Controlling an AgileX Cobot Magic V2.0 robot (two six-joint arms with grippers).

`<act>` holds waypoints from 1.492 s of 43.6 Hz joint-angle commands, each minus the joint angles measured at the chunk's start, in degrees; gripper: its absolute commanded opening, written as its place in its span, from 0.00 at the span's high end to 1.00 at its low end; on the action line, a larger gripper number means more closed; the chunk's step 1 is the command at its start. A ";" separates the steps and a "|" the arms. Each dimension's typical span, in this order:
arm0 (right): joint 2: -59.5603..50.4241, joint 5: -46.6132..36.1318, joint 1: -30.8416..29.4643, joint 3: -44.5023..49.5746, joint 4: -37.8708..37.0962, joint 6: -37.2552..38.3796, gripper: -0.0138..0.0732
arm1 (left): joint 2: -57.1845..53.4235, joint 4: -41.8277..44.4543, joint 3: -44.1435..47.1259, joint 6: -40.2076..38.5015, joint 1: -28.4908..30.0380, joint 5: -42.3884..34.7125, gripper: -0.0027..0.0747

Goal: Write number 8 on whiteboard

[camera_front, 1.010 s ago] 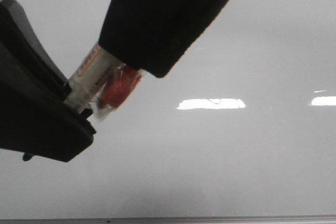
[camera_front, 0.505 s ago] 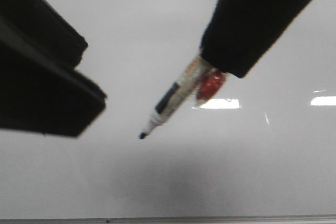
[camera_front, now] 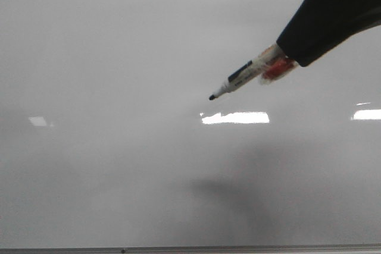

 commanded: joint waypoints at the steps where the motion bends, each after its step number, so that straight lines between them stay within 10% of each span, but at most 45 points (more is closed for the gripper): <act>1: -0.47 -4.92 -0.04 -1.97 6.48 -2.08 0.92 | -2.85 -0.96 -0.03 -0.63 0.05 -5.36 0.99; 28: 28.20 -8.10 3.34 -31.15 17.90 -7.58 0.92 | -3.85 -0.96 0.61 -0.63 0.05 -6.09 0.99; 65: 27.07 -2.42 -5.94 -23.79 6.92 -5.53 0.91 | -3.85 -0.96 0.61 -0.63 0.05 -6.09 0.99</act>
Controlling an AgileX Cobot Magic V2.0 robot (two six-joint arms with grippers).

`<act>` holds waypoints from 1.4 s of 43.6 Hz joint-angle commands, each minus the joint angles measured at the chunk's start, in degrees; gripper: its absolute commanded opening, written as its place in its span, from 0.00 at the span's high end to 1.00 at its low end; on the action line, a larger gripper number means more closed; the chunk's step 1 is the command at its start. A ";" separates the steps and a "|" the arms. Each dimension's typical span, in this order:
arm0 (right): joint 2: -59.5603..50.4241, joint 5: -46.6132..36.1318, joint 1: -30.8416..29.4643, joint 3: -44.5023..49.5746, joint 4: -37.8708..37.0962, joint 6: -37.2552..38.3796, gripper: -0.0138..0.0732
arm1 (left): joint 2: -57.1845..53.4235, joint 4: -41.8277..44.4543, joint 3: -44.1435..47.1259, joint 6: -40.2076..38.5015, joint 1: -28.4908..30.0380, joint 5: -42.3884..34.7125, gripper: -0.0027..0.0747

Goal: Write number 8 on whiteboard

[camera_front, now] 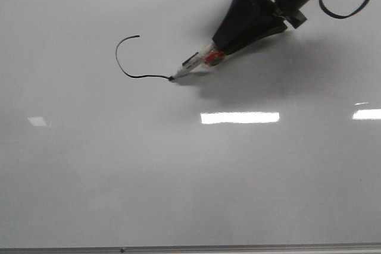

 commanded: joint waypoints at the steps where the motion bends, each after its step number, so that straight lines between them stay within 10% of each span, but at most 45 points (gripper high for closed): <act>1: -2.75 -6.56 -1.55 1.62 -0.20 -0.75 0.91 | 0.44 -0.65 -1.62 -0.60 -0.04 -4.76 0.99; 25: 0.53 -22.55 13.68 8.15 17.16 -8.26 0.91 | 0.44 -0.65 -1.62 -0.60 -0.04 -4.76 0.99; 61: -5.64 -15.11 0.21 6.51 22.18 -12.22 0.91 | 0.44 -0.65 -1.62 -0.60 -0.04 -4.76 0.99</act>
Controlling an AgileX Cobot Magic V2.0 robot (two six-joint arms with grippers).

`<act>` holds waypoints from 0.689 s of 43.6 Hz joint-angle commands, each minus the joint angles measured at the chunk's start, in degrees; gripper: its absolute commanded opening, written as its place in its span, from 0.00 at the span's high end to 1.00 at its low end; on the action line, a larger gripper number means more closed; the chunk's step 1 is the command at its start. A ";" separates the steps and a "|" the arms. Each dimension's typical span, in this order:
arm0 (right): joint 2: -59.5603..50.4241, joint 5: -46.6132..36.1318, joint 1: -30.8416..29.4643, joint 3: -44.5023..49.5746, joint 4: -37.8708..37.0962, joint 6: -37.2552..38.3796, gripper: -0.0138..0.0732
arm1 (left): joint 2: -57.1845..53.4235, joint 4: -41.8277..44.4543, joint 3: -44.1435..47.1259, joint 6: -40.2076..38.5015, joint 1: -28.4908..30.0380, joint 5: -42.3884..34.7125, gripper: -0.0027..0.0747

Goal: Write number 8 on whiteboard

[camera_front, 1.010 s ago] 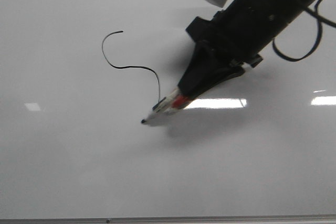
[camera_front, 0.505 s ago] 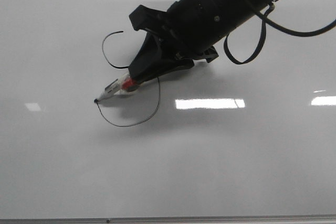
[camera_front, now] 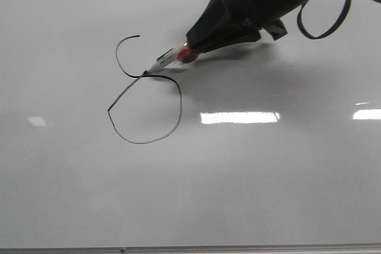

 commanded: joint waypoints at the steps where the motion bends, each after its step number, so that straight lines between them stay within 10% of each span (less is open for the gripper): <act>1: -3.86 -4.60 -2.85 -1.52 2.28 -1.00 0.91 | 0.44 -0.65 -1.62 -0.50 -0.04 -4.68 0.99; 30: -1.93 -5.25 3.01 -8.17 3.79 -1.78 0.91 | 0.44 -0.65 -1.62 -0.50 -0.04 -4.68 0.99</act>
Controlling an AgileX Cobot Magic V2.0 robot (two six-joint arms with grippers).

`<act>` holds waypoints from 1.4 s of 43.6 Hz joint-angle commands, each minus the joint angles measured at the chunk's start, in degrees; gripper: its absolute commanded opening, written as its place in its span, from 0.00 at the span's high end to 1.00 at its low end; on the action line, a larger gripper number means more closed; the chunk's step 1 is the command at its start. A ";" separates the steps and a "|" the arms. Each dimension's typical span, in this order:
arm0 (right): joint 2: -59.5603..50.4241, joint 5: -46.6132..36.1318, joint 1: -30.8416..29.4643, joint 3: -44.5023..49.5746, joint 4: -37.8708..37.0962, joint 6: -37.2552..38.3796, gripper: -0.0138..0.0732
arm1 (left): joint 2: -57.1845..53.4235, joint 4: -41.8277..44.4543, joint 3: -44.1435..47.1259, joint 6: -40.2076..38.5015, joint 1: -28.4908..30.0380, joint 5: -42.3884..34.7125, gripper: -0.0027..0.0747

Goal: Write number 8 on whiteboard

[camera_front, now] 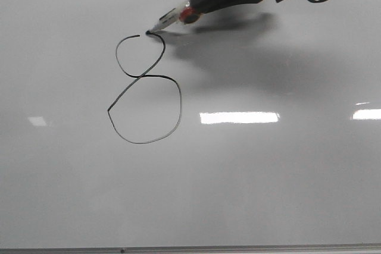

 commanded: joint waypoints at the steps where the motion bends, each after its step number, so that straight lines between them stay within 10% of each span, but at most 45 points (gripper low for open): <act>1: -1.12 -3.20 1.75 -3.00 3.19 -0.59 0.91 | 0.44 -0.65 -1.62 -0.50 -0.04 -4.68 0.99; 16: -11.35 9.85 2.99 -2.65 0.24 -5.70 0.91 | 0.44 -2.00 -1.62 -0.50 -0.04 -4.68 0.99; 26: -17.85 22.97 7.17 -2.65 -20.76 -5.53 0.91 | 5.21 0.13 -10.51 -0.50 0.01 6.77 0.96; 40: -20.63 21.90 21.81 -2.65 -26.30 -4.91 0.91 | 24.31 7.02 -26.36 0.03 -0.14 21.19 0.34; 53: -20.56 17.89 28.96 -2.65 -26.12 -4.86 0.91 | 32.99 6.91 -27.98 1.66 -1.14 20.28 0.36; 61: -19.89 17.55 29.93 -2.70 -26.12 -4.86 0.91 | 33.12 6.91 -27.98 1.66 -1.14 18.69 0.54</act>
